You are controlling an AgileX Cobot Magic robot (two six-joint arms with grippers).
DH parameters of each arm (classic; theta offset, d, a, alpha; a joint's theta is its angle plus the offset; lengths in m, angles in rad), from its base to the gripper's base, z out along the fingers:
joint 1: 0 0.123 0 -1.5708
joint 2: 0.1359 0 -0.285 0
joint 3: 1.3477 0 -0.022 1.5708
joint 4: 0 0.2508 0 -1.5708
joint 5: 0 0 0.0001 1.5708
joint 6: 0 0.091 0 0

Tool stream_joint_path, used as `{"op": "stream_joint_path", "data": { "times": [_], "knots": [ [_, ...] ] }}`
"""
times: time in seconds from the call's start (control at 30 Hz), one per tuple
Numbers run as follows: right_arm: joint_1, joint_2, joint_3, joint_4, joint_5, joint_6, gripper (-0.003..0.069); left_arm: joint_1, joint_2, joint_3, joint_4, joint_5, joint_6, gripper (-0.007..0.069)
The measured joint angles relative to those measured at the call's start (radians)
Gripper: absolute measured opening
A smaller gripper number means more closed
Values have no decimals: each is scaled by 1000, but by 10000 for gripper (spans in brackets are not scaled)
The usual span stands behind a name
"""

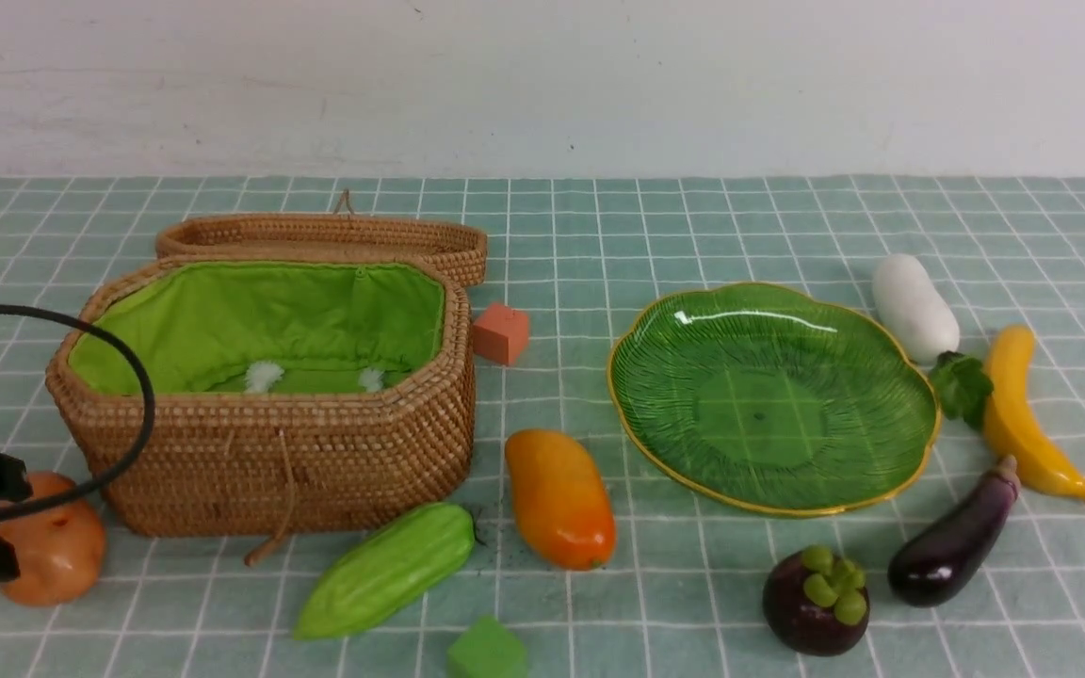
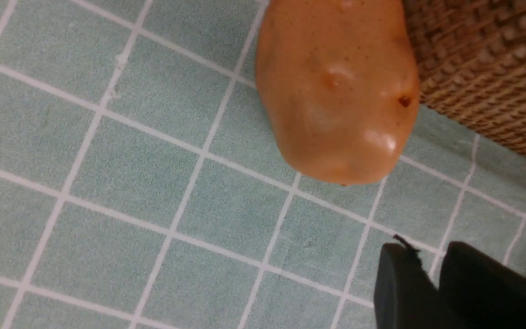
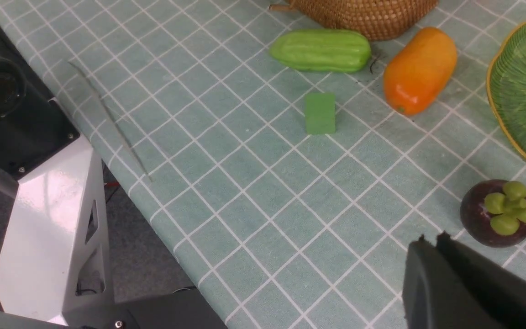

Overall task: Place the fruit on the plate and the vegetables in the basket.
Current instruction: Grab a potato with your left arm and place it in the basket on the left

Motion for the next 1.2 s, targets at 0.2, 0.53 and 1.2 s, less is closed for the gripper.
{"op": "stream_joint_path", "data": {
  "times": [0.2,0.53,1.2],
  "knots": [
    [5,0,0,-1,0,0,23,0,106,0,-12,-94,7,540],
    [5,0,0,0,-3,-25,26,4,127,0,-101,-193,147,665],
    [5,0,0,0,-8,-26,34,4,187,-2,-282,-286,414,647]
  ]
}}
